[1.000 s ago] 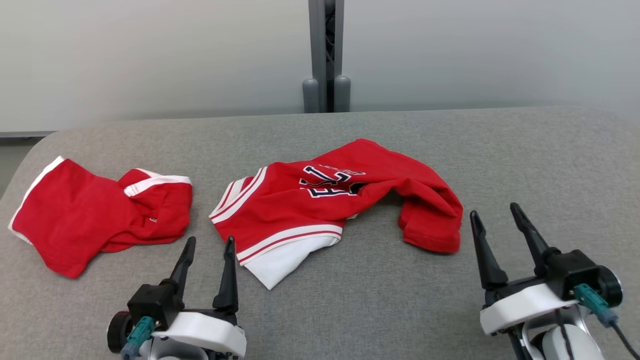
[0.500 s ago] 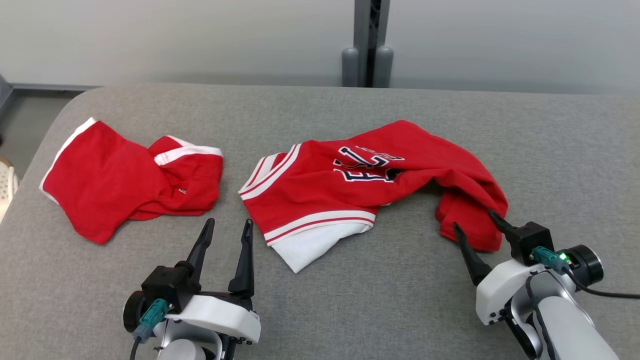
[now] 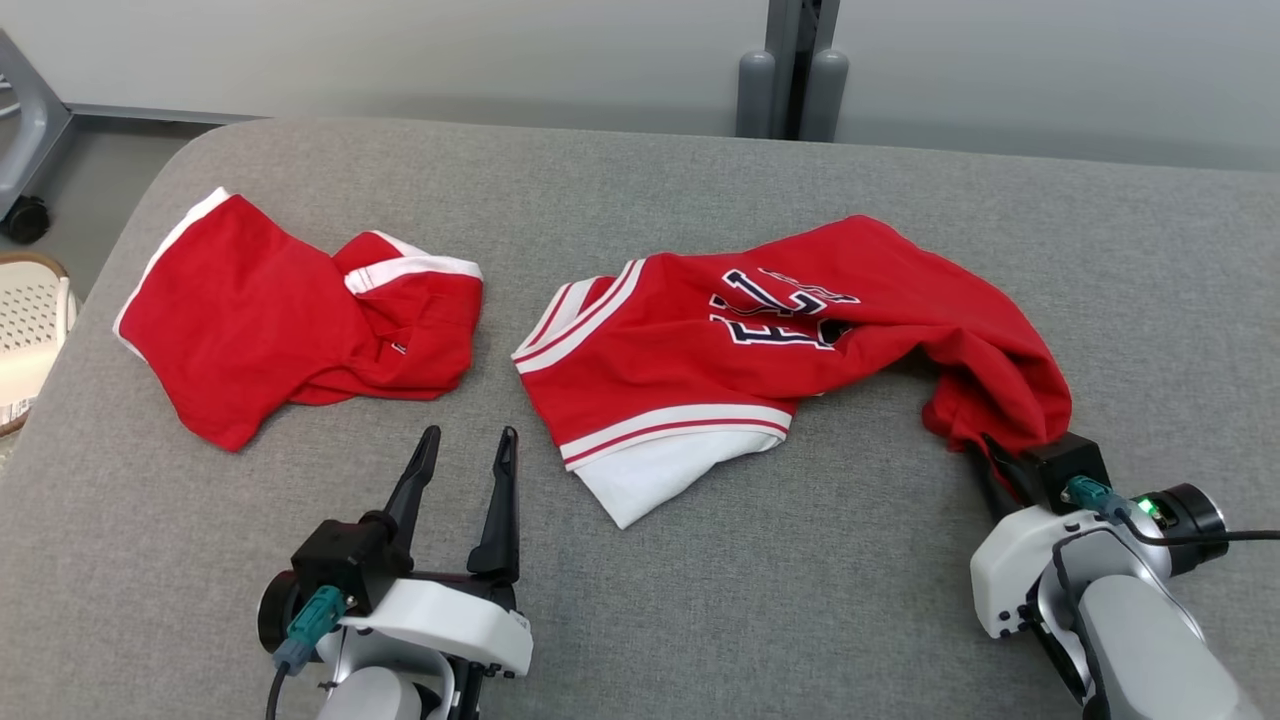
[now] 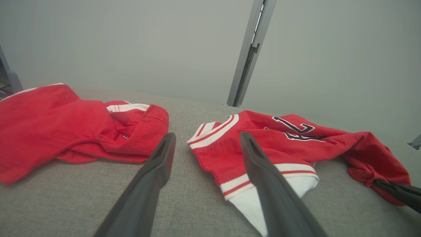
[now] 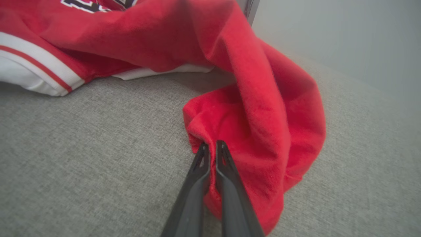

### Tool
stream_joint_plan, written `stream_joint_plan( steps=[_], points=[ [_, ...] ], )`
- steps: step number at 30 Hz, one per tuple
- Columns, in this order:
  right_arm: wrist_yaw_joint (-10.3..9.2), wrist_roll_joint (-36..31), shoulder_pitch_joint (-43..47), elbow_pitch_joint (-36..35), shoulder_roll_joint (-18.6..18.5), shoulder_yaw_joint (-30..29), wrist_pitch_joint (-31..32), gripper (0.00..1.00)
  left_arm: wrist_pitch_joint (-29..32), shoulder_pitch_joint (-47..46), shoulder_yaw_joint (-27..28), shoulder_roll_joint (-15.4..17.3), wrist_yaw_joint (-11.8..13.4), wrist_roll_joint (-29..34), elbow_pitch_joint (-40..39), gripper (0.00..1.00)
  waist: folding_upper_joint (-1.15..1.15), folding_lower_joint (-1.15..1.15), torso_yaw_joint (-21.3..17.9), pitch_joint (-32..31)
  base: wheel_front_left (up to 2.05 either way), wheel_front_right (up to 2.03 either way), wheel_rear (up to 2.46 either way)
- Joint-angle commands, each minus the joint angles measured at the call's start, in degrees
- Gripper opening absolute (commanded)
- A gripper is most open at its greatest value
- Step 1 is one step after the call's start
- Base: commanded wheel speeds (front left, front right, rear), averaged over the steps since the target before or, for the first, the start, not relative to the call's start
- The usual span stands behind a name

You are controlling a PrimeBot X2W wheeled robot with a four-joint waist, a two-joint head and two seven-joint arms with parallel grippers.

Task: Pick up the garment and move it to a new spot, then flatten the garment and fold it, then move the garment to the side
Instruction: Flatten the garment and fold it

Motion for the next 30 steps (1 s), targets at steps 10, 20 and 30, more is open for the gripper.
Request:
stream_joint_plan(
  steps=[10, 20, 30],
  points=[
    [0.0, -4.7, -2.2, -0.9, -5.1, 1.1, -3.0, 0.0, 0.0, 0.1, 0.0, 0.2, 0.4, -1.1, 0.1, 1.0, 0.0, 0.0, -3.5, -3.9, 0.0, 0.0, 0.0],
    [-0.01, -9.0, -4.0, -6.2, -19.3, 13.0, -1.2, 0.0, 0.0, 2.6, -0.1, 0.2, 0.8, -1.7, -0.3, 1.0, 0.0, 0.0, -6.4, -7.9, 0.0, 0.0, 0.0],
    [-0.01, -1.1, -1.4, -9.2, -25.2, 21.6, 0.4, 0.59, 0.0, 3.2, -0.7, 0.2, 0.8, -2.4, -0.4, 1.0, 0.0, 0.0, -7.5, -8.1, 0.0, 0.0, 0.0]
  ],
)
